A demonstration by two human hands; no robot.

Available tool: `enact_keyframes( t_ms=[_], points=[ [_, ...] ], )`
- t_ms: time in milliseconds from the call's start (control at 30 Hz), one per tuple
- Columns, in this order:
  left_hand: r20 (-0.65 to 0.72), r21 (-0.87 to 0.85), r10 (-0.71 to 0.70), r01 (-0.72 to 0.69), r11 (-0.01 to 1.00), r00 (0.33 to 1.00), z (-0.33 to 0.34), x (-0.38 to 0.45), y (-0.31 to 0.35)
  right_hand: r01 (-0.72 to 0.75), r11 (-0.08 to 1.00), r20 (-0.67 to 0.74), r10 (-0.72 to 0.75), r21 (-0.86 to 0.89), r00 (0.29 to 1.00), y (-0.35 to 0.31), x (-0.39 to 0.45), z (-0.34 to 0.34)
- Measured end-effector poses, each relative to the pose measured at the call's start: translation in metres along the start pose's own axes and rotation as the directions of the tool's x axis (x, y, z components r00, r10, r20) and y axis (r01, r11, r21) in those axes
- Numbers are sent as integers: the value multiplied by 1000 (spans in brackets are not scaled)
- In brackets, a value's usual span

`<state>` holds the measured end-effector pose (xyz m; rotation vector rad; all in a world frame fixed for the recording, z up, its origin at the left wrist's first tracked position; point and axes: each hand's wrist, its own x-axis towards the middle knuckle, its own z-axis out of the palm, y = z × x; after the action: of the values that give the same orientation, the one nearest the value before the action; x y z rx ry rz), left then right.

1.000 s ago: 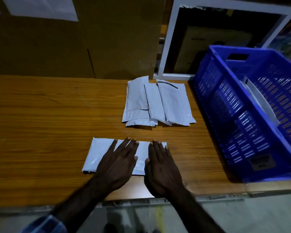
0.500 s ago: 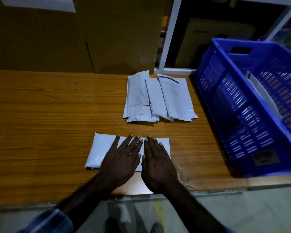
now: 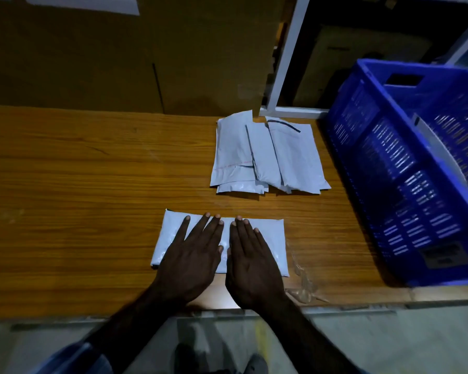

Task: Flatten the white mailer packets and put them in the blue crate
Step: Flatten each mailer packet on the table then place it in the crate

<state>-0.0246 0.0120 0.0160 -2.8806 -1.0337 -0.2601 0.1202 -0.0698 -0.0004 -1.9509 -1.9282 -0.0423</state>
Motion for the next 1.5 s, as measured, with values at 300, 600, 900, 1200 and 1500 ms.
enact_keyframes(
  t_ms=[300, 600, 900, 1200, 1500],
  points=[
    [17, -66, -5, 6, 998, 1000, -12, 0, -8, -37, 999, 104, 35, 17, 994, -14, 15, -6],
    [34, -100, -41, 44, 994, 999, -11, -20, -34, -7, 996, 150, -7, 91, 989, -22, 16, 0],
    [37, -242, -36, 44, 969, 999, -1, -20, -39, 30, 999, 170, -33, 22, 985, -27, 24, -5],
    [8, -287, -77, 76, 955, 997, -6, -32, -52, 54, 994, 115, -65, 92, 991, -57, 30, 10],
    [23, -179, -63, 66, 982, 998, 6, -28, -54, 15, 999, 115, -11, -34, 993, -66, 35, 16]
  ],
)
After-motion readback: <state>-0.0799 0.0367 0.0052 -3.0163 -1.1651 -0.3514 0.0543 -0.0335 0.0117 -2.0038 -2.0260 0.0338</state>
